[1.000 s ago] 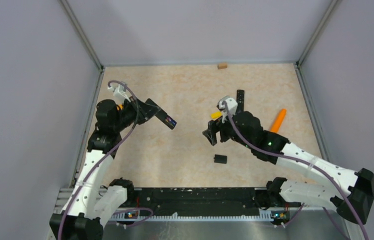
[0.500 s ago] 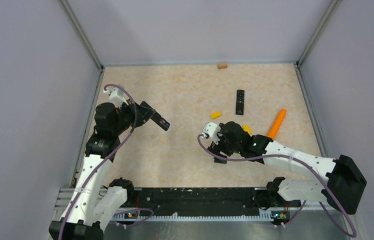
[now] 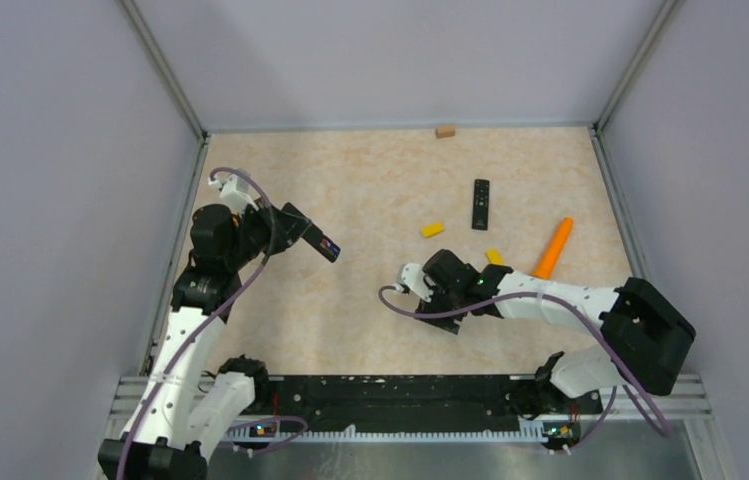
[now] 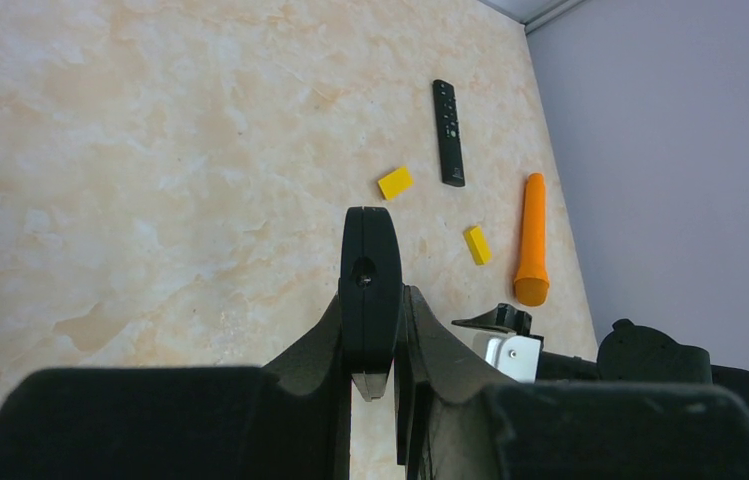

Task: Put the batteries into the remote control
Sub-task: Adjust the battery cover at the center of the board.

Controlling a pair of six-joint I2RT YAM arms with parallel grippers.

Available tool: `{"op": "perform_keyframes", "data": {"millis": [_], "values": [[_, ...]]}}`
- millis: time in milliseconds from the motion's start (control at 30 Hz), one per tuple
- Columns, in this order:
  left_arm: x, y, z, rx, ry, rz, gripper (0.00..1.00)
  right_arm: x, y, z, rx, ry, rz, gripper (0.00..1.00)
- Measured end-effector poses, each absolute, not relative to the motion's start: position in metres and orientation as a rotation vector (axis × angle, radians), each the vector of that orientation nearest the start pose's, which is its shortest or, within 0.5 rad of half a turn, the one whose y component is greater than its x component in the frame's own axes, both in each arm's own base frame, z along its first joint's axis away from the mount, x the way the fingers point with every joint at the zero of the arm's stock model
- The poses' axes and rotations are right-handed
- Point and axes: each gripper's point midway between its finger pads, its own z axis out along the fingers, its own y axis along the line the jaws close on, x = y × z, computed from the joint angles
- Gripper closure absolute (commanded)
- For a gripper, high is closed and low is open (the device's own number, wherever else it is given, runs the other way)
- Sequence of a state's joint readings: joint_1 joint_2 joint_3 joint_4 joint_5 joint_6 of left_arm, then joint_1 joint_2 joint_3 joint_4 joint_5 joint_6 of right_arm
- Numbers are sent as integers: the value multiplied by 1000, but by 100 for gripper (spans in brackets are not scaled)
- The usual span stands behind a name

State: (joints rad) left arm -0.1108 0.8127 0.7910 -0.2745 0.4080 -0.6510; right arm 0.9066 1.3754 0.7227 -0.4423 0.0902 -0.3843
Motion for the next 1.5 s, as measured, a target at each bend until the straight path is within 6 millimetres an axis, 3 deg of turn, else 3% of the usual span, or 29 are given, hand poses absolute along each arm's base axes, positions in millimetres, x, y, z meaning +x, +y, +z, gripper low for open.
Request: {"op": "perform_keyframes", "data": {"millis": [467,733,833,933,1000,1300,1500], "values": [[277,-128,260,-218,1944,-923,100,178,208,34,-1672,2152,212,33],[275,-131,260,-214,1952,-944,100,175,200,21,-1694,2211,202,39],[276,-131,260,-216,1954,-947,100,177,200,20,-1699,2208,189,50],[276,-131,260,-217,1954,-948,100,177,200,18,-1702,2211,187,69],[276,-131,260,-220,1954,-950,100,179,201,19,-1696,2208,184,73],[273,-136,266,-198,1940,-994,100,192,216,27,-1638,2157,200,68],[273,-139,272,-193,1922,-1021,100,206,235,43,-1477,2127,252,63]]}}
